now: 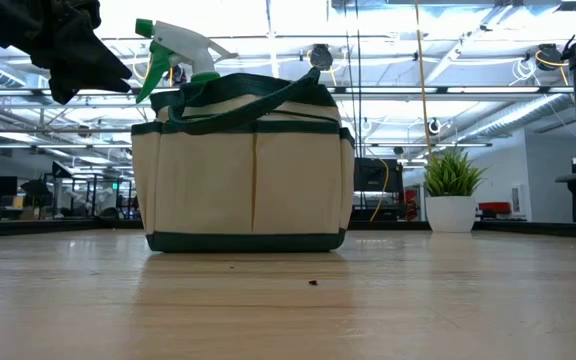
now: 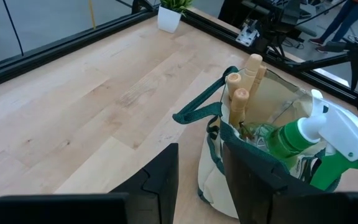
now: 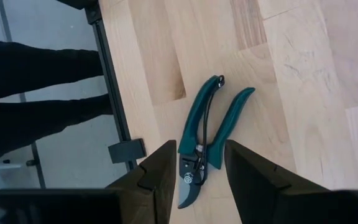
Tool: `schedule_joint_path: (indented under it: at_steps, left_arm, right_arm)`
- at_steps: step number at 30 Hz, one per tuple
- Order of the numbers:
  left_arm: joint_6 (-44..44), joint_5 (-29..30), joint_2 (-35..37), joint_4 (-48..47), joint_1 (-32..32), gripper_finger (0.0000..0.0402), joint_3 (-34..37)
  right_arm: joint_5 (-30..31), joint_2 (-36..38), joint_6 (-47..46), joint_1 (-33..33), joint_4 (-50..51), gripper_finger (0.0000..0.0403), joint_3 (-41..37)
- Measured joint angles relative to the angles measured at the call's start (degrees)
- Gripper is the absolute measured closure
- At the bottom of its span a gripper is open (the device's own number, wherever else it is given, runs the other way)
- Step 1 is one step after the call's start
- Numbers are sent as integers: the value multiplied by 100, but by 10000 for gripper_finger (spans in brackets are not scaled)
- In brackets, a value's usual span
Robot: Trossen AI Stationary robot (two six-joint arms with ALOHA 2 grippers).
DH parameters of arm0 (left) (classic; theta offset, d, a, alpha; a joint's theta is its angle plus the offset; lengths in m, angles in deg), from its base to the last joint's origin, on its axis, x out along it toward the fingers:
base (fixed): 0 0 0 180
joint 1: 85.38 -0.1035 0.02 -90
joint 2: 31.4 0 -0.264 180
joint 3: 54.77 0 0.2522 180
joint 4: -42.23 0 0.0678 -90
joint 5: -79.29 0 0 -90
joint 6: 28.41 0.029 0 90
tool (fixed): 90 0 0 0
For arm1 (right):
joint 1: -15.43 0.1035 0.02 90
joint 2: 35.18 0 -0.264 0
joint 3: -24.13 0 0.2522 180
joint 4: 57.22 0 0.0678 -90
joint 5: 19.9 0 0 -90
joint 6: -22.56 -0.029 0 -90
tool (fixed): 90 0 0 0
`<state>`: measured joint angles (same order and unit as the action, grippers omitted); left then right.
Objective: Pick & Place Garden tools in Gardening bag
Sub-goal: Put the green shear scissors into the white gardening bag
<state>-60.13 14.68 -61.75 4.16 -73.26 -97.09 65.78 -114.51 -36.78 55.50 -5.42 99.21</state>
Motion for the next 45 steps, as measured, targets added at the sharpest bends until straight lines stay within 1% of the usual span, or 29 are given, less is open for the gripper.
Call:
schedule_joint_path:
  at_steps: [3, 12, 32, 37, 45]
  left_arm:
    - [0, 0, -1, 0, 1, 272, 0]
    - [-5, 0, 0, 2, 0, 272, 0]
    - [-31, 1, -1, 9, 0, 272, 0]
    - [-9, 2, -2, 9, 0, 272, 0]
    - [-7, 2, -1, 9, 1, 272, 0]
  right_arm:
    - [-15, 0, -17, 0, 0, 275, 0]
    - [-24, 2, -449, 0, 13, 275, 0]
    - [-43, 2, -447, 2, -4, 274, -4]
    - [-43, 2, -435, 4, -4, 248, -4]
    - [-28, 4, -425, 4, -1, 174, -4]
